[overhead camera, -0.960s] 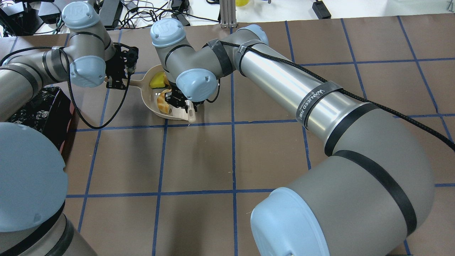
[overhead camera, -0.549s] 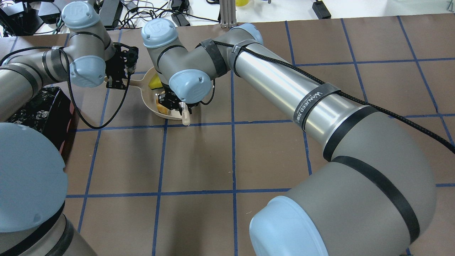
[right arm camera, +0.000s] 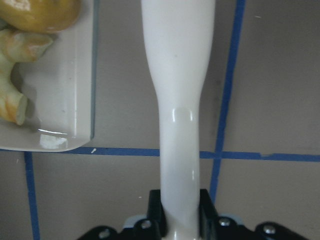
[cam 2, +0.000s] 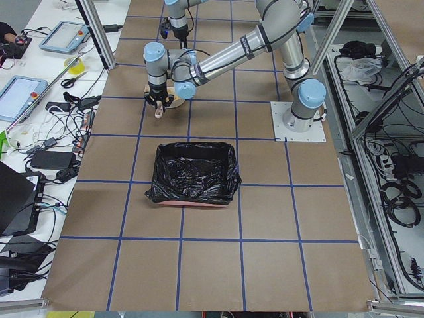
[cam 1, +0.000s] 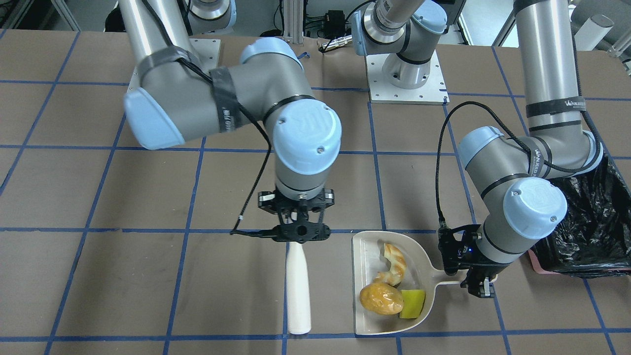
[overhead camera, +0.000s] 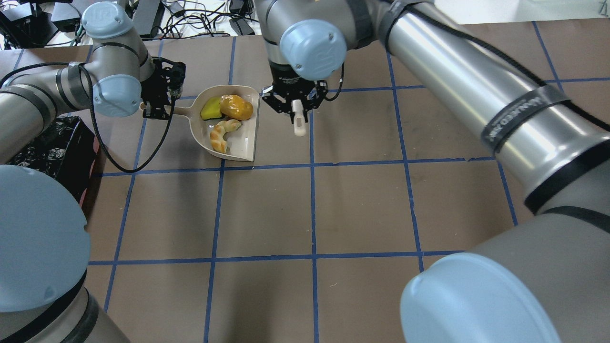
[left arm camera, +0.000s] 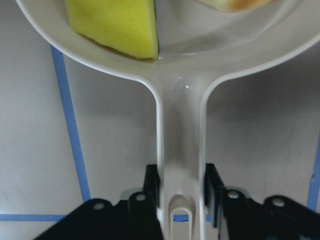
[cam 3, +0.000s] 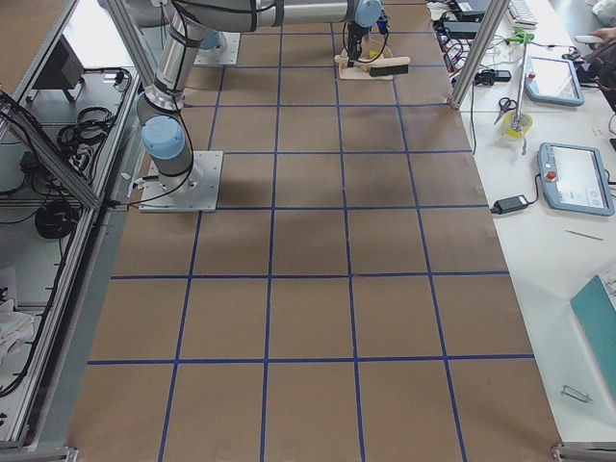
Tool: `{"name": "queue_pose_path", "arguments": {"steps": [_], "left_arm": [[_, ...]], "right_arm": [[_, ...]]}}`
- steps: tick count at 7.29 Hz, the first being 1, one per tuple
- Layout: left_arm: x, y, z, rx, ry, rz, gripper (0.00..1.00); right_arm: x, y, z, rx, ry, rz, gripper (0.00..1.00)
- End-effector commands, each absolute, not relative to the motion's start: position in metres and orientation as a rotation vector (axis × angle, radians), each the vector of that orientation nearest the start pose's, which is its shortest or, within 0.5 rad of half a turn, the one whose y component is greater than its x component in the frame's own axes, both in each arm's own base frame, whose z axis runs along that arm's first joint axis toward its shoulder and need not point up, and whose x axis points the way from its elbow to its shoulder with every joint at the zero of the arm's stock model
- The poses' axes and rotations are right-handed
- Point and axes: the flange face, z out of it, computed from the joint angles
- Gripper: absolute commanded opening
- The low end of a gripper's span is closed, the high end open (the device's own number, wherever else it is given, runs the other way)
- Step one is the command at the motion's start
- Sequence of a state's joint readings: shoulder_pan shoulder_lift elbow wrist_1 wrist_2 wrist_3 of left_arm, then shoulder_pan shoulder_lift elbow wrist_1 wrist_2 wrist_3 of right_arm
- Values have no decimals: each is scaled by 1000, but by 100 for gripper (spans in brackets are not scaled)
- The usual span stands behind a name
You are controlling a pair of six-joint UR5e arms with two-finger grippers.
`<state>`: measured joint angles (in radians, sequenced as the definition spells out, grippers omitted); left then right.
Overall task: Sweep and dump trash into bin
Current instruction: 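Lift the dustpan with the left gripper while the right gripper returns the brush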
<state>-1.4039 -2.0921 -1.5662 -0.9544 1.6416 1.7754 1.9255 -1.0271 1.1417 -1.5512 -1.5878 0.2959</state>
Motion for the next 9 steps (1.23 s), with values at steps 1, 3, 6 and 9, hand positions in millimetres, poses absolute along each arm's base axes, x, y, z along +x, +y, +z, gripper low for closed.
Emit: {"name": "queue_pose_path", "arguments": {"steps": [1, 3, 6, 9], "left_arm": [[-11, -673, 257, -2292, -2247, 122, 0], [12, -665, 262, -2058, -2172, 313, 0], [83, -649, 327, -1855, -2153, 253, 0], [185, -605, 388, -1805, -2141, 261, 0]], "right_arm": [[265, -599, 422, -90, 3238, 244, 0], [145, -599, 396, 91, 3209, 364, 0], [10, -586, 349, 81, 3146, 423, 0], [-34, -583, 327, -38, 3112, 441, 0]]}}
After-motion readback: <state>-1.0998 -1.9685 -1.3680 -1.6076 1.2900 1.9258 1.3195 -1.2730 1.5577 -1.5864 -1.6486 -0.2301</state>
